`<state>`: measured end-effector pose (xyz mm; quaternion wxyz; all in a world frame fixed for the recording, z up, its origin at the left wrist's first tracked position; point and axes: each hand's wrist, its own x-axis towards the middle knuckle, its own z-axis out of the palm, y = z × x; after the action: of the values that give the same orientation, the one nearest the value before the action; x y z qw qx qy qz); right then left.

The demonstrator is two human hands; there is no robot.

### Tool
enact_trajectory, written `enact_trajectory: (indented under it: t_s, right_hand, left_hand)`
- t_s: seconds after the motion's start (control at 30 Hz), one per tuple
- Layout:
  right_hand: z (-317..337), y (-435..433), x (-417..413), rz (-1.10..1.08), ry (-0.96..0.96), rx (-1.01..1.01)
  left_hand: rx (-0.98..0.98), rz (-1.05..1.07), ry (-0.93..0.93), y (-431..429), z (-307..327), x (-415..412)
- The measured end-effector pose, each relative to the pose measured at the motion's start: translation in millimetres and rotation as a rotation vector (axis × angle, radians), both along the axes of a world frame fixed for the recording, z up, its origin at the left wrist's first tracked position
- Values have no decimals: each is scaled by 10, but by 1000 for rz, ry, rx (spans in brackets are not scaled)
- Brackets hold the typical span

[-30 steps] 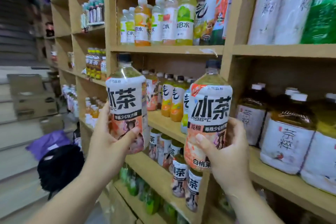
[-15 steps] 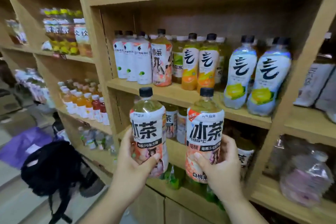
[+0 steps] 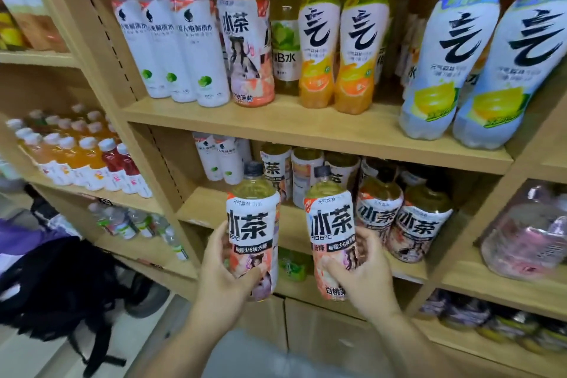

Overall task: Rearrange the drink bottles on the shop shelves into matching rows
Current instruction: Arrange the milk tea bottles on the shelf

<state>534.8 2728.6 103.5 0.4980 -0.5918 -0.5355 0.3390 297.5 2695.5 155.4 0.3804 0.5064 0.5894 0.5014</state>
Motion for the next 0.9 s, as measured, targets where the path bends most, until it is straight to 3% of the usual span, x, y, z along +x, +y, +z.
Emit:
enact_trajectory:
  t_s: [0.47, 0.9]
  right_hand:
    - [-388, 892, -240, -178, 64, -28]
    - [-558, 1087, -623, -400, -28, -44]
  left_hand:
    - [-156, -26, -47, 938, -495, -80]
    - [-128, -262, 3, 1823, -701, -385]
